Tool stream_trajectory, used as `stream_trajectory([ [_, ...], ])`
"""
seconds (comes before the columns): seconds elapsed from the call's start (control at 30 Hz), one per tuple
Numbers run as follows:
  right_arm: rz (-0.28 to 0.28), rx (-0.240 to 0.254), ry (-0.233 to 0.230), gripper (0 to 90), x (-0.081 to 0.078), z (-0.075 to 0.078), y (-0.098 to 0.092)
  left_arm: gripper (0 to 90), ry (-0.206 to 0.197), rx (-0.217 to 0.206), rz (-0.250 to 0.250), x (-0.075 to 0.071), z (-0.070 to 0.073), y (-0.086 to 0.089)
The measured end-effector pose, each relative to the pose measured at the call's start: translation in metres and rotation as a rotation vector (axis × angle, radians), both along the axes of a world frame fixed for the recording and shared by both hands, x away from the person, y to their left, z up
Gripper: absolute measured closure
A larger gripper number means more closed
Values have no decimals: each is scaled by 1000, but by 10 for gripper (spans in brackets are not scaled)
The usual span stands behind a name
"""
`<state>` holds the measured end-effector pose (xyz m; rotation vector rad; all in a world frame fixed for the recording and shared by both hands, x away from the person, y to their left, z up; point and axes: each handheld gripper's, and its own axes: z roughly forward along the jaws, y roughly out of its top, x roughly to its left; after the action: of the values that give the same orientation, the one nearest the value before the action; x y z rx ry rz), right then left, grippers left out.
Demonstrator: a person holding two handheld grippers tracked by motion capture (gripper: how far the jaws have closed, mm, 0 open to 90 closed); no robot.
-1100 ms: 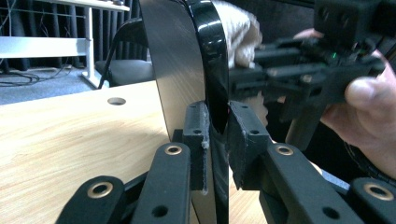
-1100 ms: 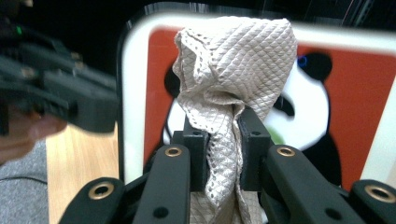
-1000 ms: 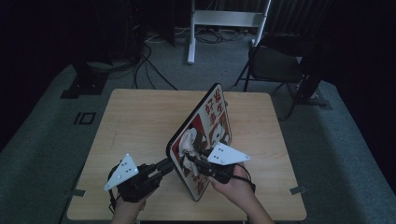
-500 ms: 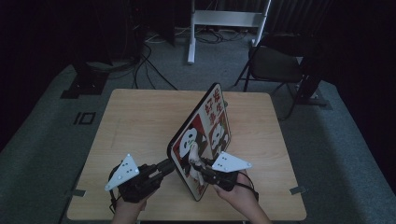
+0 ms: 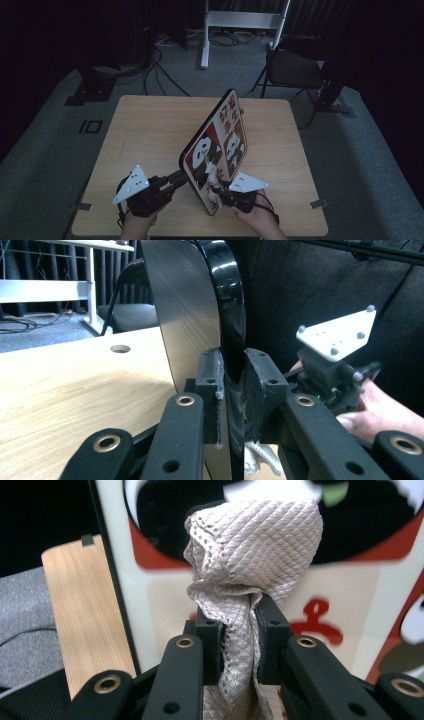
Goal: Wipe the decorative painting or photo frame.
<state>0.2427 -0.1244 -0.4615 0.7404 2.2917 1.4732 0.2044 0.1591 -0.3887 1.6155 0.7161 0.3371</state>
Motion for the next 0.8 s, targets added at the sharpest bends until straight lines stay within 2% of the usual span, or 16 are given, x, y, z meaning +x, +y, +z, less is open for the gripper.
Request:
stream_trajectory([
  [0.4, -15, -44, 66, 767, -2, -27, -8, 784, -3, 2, 0, 0, 0, -1],
  [0.53, -24, -71, 103, 767, -3, -41, -12, 784, -4, 3, -3, 0, 0, -1],
  [0.8, -32, -101, 136, 767, -2, -55, -16, 783, -2, 0, -6, 0, 0, -1],
])
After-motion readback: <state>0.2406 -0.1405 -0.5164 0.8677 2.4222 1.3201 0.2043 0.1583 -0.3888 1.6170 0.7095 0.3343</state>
